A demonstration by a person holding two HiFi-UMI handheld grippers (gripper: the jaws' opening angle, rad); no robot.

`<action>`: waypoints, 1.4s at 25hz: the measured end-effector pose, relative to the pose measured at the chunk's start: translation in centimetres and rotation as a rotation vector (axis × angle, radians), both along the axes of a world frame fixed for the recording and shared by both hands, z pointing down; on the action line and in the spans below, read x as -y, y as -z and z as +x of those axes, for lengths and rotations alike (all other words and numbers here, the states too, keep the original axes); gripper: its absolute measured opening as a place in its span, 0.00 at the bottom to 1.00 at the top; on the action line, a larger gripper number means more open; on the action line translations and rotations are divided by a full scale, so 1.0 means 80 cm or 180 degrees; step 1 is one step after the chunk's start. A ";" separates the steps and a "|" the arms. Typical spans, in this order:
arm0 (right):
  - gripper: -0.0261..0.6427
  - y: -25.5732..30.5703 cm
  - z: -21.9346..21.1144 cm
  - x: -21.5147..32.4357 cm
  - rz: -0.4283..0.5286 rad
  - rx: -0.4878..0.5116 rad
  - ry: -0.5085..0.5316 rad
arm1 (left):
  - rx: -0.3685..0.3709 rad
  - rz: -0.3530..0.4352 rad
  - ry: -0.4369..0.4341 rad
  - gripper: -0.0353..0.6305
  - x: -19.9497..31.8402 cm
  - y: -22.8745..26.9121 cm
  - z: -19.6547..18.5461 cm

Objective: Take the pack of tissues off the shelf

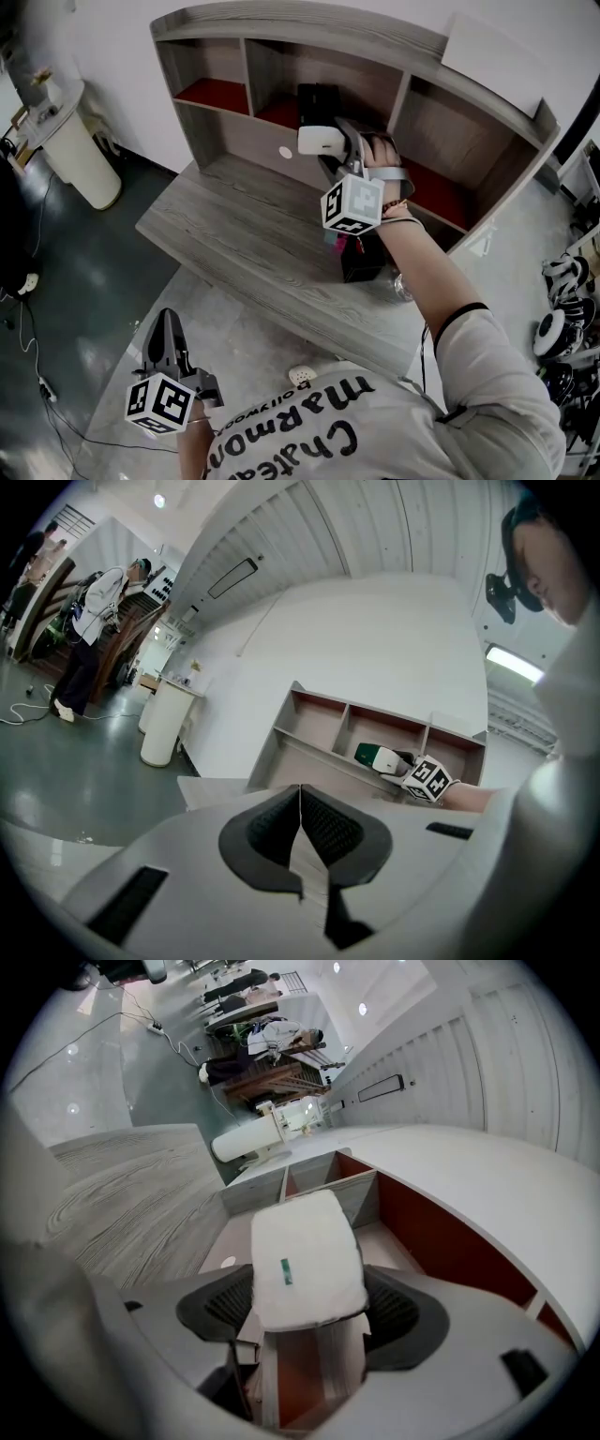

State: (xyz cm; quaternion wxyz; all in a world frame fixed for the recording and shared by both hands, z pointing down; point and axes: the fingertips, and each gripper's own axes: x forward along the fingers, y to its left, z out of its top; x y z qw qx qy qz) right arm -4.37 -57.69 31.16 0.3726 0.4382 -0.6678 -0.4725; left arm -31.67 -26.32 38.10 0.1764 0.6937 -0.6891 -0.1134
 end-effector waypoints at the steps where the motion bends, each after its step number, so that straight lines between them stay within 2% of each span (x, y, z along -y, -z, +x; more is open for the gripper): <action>1: 0.56 0.000 0.000 0.000 -0.0001 0.0003 -0.0001 | 0.0000 0.0000 0.0003 0.08 0.000 0.000 0.000; 15: 0.54 0.004 0.001 0.002 -0.0195 0.0091 -0.0082 | 0.0038 0.0022 0.0158 0.08 -0.017 0.008 -0.016; 26: 0.54 0.008 0.005 -0.002 -0.0298 0.0128 -0.0093 | 0.0134 0.0132 0.0233 0.08 -0.031 0.031 -0.020; 31: 0.54 0.015 0.004 -0.019 -0.0325 0.0240 -0.0043 | 0.0175 0.0178 0.0227 0.08 -0.037 0.038 -0.018; 35: 0.54 0.018 0.005 -0.035 -0.0372 0.0465 -0.0028 | 0.0182 0.0192 0.0213 0.08 -0.042 0.042 -0.017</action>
